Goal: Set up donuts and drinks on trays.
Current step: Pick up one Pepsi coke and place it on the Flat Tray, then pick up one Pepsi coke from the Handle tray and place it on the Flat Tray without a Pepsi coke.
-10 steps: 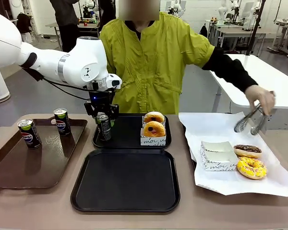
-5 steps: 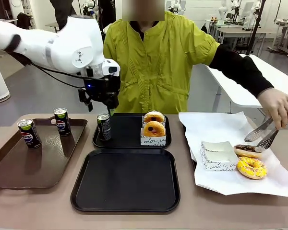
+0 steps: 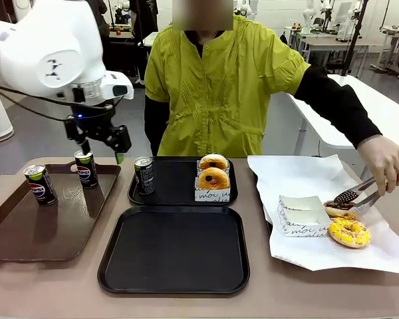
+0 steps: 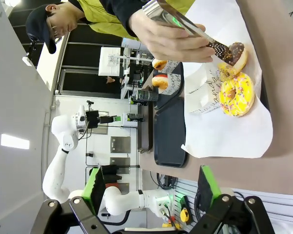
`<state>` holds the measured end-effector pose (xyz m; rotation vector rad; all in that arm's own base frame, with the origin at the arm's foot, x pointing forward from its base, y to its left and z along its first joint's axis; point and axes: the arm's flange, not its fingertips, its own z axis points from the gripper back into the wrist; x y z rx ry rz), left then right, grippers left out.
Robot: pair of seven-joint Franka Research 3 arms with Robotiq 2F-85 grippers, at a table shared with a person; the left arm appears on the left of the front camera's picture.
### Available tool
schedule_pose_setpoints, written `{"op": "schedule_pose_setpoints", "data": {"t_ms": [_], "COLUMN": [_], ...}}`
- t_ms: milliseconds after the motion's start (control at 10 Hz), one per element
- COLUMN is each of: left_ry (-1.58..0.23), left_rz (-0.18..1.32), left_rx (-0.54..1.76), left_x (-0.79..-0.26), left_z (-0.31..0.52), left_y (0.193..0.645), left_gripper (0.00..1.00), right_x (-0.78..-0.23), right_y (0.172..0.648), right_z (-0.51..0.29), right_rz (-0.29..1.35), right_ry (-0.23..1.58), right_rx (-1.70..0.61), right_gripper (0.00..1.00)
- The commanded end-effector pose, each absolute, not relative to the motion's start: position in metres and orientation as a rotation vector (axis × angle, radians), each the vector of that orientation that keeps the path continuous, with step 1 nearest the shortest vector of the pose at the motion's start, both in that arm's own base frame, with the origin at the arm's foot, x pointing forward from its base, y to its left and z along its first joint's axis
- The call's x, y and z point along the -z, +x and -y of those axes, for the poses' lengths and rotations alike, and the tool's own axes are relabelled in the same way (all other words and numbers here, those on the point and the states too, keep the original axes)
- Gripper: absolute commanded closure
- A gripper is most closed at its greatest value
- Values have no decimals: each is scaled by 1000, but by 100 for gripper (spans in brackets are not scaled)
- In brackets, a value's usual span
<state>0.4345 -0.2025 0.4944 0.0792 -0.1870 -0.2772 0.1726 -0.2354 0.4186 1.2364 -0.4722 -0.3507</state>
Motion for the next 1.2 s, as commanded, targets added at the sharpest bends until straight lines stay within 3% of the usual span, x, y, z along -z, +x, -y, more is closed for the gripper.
{"op": "schedule_pose_setpoints", "data": {"t_ms": [0, 1100], "left_ry": [60, 82], "left_rz": [229, 205], "left_rx": [262, 246], "left_x": [-490, -493], "left_z": [183, 184], "left_y": [413, 413], "left_gripper": [0, 0], "right_x": [-420, -420], "right_y": [172, 172], "right_z": [235, 235], "right_rz": [486, 486], "right_ry": [1243, 1243], "right_rx": [340, 340], "right_gripper": [0, 0]}}
